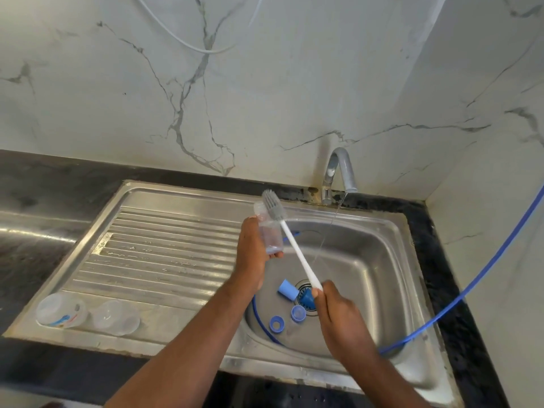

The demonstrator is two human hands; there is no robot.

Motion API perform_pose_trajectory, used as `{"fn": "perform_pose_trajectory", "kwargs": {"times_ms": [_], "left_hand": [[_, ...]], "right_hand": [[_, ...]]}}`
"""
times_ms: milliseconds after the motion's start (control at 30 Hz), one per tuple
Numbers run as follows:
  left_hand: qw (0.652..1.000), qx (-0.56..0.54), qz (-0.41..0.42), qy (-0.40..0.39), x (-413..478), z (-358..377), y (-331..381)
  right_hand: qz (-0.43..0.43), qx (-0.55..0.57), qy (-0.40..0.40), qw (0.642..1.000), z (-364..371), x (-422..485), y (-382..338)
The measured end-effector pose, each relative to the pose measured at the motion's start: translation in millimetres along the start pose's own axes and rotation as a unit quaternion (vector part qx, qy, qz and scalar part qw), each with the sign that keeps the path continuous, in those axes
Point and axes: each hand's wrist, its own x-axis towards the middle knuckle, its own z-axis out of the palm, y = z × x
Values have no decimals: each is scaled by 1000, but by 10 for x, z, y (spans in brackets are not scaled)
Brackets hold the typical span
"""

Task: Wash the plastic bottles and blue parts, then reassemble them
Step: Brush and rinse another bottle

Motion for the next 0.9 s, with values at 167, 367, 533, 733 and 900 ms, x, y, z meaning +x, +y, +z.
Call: {"fn": "perform_pose_trajectory", "kwargs": {"times_ms": [167,367,533,733,900], "left_hand": [[991,-88,-64,-73,-135,-71,162],[993,-41,-84,-78,-136,-412,213],[990,-1,-103,-95,-219,-552,149],[991,21,-110,-77,-314,-622,167],[991,30,-122,-52,-349,-667,173]], "right_hand": [[-43,-1,-27,999,-12,199,85],[-83,11,-54,995,-92,314,335],[-89,-96,-11,991,-156,420,299],[-114,-122,-18,986,-184,500,335],[-144,-174,-3,974,-278,528,272]]}}
